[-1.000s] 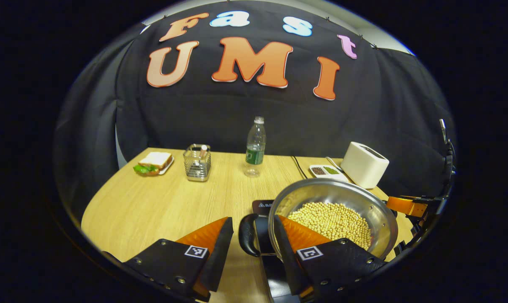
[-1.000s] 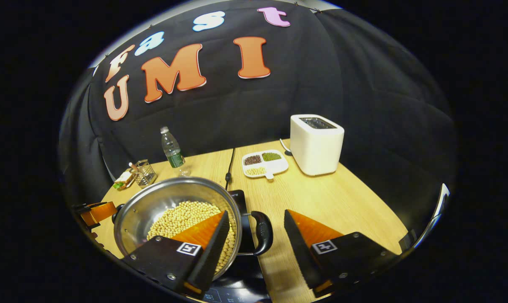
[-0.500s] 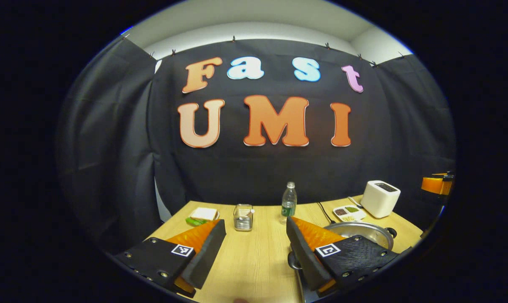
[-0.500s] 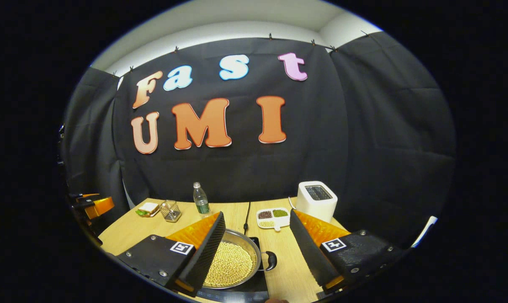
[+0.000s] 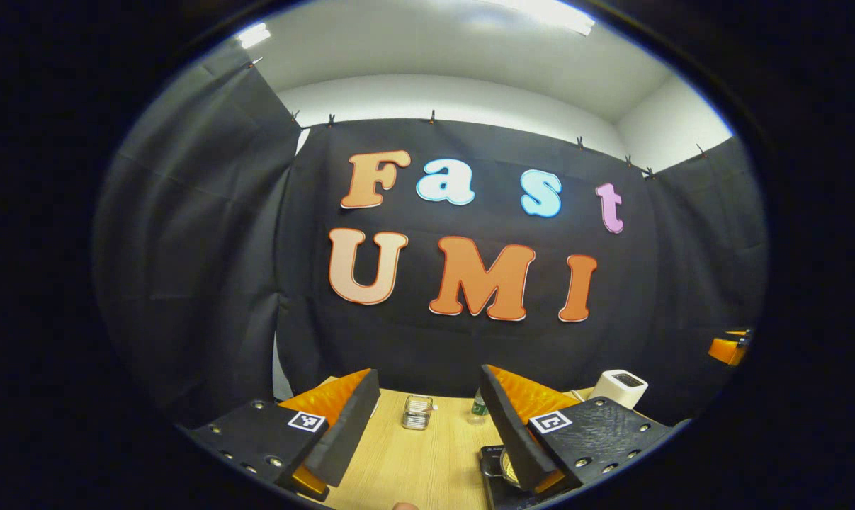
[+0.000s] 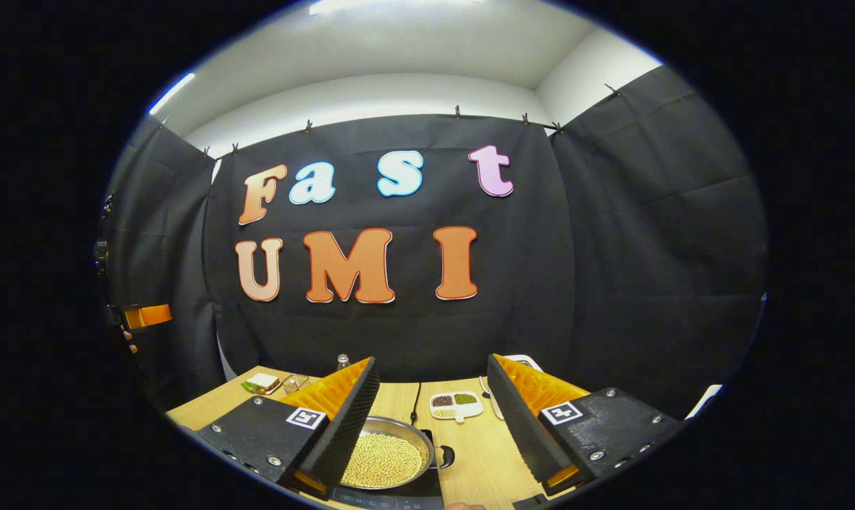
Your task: First push the handle of the pot to place it horizontally, then grasp the pot with both hands and set it on the induction cooktop.
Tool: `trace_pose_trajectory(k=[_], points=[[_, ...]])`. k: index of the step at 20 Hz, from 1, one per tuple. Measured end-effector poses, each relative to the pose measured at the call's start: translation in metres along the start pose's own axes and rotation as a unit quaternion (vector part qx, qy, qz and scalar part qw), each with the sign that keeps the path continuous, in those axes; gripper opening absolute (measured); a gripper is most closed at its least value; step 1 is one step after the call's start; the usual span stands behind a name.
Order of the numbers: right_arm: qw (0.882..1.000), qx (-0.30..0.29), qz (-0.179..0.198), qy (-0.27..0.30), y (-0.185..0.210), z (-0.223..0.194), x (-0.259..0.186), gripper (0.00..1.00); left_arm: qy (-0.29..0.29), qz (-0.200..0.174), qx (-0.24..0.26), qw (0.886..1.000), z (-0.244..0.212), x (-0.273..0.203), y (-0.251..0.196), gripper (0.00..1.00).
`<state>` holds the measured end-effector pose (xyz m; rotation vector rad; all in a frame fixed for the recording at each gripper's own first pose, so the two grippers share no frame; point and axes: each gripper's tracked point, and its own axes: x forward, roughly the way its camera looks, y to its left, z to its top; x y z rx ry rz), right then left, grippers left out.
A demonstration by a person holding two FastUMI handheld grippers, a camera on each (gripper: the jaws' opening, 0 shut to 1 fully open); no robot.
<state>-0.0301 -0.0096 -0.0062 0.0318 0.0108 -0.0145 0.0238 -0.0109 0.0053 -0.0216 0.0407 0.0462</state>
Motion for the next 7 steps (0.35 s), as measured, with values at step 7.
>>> trace_pose_trajectory(k=[7], points=[[1.0, 0.007, 0.006, -0.01, -0.009, 0.006, 0.0, 0.95, -0.012, 0.004, 0.052, 0.999, 0.005, -0.018, -0.005, 0.88]])
